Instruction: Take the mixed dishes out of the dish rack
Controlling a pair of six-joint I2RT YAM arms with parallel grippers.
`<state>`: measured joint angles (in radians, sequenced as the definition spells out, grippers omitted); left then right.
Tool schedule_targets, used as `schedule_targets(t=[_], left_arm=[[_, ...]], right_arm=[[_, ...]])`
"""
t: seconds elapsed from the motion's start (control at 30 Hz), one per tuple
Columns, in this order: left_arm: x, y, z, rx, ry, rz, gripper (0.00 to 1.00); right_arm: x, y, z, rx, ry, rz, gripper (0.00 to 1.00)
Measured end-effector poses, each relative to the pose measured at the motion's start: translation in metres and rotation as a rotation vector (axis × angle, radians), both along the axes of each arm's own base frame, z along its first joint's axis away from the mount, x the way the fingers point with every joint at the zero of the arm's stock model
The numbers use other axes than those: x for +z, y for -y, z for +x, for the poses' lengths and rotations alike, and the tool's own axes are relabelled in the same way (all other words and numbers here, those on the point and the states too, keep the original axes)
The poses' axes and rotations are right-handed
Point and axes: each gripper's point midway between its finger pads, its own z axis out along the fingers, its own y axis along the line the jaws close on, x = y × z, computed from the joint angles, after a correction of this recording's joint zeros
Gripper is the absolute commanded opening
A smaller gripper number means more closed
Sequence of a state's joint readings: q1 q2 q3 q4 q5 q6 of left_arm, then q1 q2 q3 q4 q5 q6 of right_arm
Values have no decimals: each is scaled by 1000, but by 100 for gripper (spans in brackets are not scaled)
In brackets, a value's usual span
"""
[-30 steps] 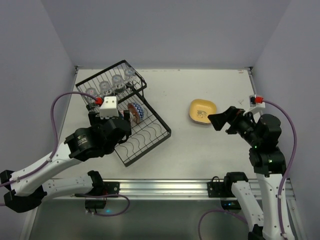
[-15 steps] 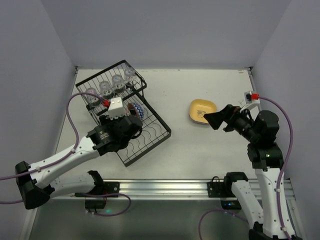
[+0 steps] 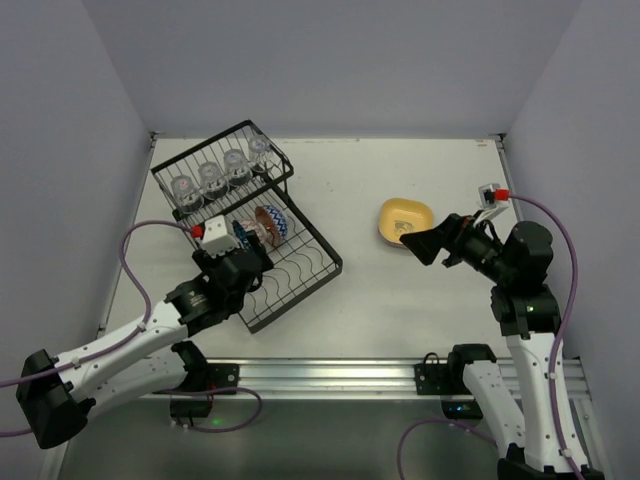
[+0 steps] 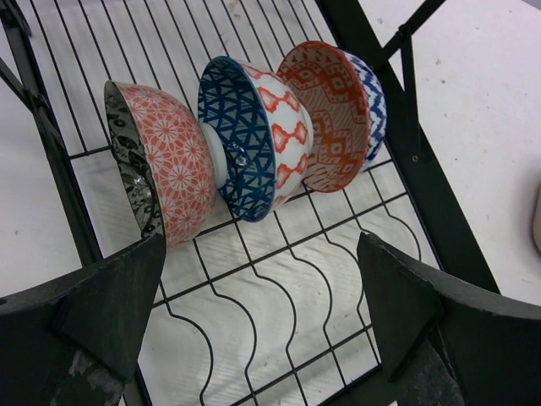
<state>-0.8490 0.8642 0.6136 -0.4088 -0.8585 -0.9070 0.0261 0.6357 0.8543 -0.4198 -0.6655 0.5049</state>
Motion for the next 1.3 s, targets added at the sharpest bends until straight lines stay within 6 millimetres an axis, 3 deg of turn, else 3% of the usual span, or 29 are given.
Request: schedule_targets(t=[0.3,0.53,0.77,0.93,1.3], left_arm=[[-22,-15,13,35,10,-16,100],[-25,-4,16,-27,-3,-28,100],[-21,-7,14,-21,8,-30,93],[-30,-11,13,4,-18,-3,85],[-52,-25,8,38,-44,46,80]], right_arm=[[2,-5,-2,36,10,14,99],[2,-7,-3,55,13,19,99],[-1,-8,-3,65,8,21,99],[-1,-11,-4,84,5,25,99],[-2,-13,-5,98,0,26,99]])
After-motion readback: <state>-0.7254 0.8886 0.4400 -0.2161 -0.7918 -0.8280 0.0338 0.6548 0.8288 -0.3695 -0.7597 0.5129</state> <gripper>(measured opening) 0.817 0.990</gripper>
